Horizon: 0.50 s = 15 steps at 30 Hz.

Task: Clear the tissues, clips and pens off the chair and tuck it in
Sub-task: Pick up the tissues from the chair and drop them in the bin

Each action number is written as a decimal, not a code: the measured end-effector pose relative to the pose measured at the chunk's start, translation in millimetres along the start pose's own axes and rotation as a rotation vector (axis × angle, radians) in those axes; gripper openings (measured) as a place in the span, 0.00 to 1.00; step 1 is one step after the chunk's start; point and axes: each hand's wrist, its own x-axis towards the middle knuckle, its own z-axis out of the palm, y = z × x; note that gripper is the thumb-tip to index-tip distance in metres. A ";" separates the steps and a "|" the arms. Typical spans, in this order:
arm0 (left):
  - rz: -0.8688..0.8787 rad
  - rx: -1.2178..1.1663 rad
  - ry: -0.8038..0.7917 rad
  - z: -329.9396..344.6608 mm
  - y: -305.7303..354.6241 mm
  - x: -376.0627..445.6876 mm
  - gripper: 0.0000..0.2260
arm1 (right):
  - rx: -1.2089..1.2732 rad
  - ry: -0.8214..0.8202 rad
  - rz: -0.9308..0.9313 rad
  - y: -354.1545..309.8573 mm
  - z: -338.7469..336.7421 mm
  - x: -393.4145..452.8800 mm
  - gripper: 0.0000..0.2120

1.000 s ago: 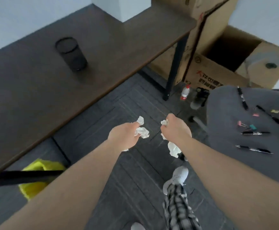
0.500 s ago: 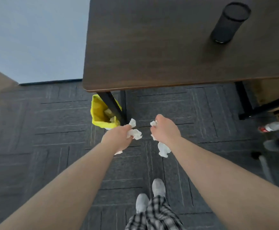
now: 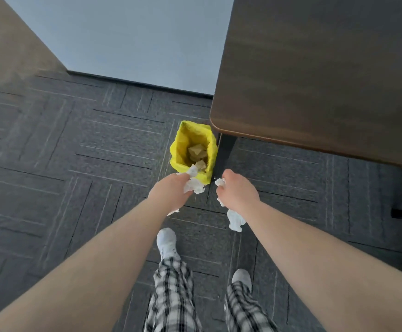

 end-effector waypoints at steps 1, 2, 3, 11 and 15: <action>0.001 -0.009 -0.009 -3.7 -10.3 11.5 0.17 | -0.008 0.002 0.004 -9.1 3.9 11.9 0.11; 0.005 -0.022 -0.021 -7.8 -20.0 24.3 0.16 | -0.013 0.006 0.016 -18.3 7.6 24.4 0.10; 0.016 -0.036 -0.033 -12.3 -29.1 37.3 0.15 | -0.011 0.012 0.037 -27.0 12.4 38.6 0.09; 0.030 -0.125 -0.098 -23.8 -92.9 143.1 0.15 | 0.028 0.099 0.186 -81.9 48.1 148.3 0.09; 0.049 -0.130 -0.121 -17.0 -100.4 184.4 0.17 | 0.040 0.124 0.211 -80.3 60.1 192.0 0.10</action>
